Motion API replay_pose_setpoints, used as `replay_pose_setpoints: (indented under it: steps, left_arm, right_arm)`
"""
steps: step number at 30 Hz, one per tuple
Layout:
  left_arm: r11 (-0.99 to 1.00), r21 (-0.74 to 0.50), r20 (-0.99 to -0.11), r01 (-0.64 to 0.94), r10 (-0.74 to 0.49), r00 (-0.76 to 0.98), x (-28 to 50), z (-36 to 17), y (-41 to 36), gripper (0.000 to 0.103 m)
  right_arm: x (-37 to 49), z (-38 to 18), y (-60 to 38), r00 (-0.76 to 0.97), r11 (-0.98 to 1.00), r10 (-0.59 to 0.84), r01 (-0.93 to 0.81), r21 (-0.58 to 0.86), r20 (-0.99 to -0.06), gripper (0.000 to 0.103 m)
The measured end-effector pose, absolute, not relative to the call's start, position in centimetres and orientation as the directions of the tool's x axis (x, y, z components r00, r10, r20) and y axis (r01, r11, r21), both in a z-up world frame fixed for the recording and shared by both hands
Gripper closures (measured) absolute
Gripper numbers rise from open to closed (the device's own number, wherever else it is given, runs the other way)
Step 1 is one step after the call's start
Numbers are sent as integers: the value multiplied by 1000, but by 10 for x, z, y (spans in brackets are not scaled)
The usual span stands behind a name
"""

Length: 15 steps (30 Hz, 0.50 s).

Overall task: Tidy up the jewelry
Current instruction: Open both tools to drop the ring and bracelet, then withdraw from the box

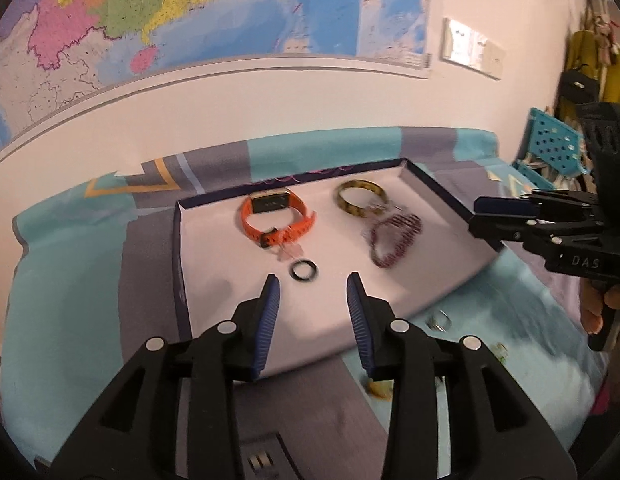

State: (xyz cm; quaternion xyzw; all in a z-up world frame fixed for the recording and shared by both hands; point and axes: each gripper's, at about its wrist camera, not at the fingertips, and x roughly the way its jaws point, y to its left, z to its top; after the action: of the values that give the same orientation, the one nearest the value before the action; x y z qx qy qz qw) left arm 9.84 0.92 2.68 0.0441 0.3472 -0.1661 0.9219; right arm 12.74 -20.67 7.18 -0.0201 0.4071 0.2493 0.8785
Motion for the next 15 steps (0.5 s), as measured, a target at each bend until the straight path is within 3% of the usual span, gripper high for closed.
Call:
replay_pose_setpoints:
  steps: [15]
  left_arm:
    - [926, -62, -699, 373, -308, 645, 51, -5, 9, 67]
  right_arm:
    - [70, 33, -217, 440, 868, 436, -437, 237, -785, 70]
